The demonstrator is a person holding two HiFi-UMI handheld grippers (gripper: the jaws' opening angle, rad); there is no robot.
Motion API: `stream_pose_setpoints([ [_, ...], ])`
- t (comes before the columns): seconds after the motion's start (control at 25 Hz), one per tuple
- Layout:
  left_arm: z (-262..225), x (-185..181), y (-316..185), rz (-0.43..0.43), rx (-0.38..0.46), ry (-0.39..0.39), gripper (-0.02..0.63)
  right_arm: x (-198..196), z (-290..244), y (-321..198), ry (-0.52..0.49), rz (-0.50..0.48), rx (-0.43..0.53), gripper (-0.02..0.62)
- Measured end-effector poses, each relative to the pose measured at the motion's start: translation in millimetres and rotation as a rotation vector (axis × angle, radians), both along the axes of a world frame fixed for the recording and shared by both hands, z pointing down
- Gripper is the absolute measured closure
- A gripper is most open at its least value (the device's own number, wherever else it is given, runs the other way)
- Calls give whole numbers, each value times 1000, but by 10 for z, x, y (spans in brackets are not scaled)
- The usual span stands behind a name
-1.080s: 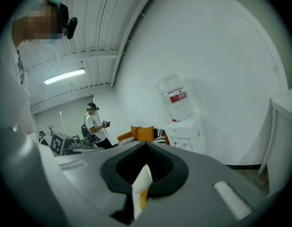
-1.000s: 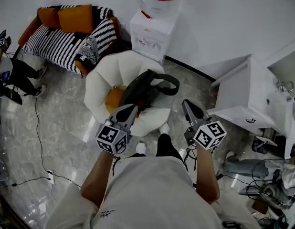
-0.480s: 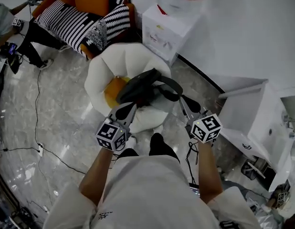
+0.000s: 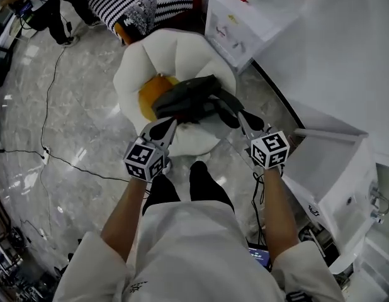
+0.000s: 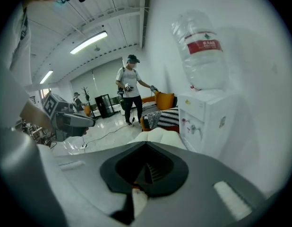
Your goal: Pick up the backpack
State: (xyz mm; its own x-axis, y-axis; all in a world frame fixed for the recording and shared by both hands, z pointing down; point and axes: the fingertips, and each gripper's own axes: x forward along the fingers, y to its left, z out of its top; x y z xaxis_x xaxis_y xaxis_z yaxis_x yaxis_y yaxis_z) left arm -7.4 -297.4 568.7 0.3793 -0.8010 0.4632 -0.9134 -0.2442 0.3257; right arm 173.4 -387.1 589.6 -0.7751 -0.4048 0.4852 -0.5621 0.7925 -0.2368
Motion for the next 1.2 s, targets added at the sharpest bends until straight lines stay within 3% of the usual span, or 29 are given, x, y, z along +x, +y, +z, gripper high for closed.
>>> stream_pose_setpoints([
  [0.44, 754, 144, -88, -71, -159, -12, 601, -213, 904, -225, 131, -155, -61, 592],
  [0.48, 809, 158, -105, -73, -168, -12, 564, -251, 976, -232, 145, -174, -60, 592],
  [0.8, 1214, 263, -387, -54, -207, -67, 544, -521, 1375, -389, 209, -291, -28, 592],
  [1.08, 1640, 353, -466, -63, -277, -30, 509, -397, 1709, -629, 257, -306, -43, 591],
  [1.2, 1851, 410, -344, -75, -326, -4, 509, -300, 1816, -685, 264, -304, -59, 555],
])
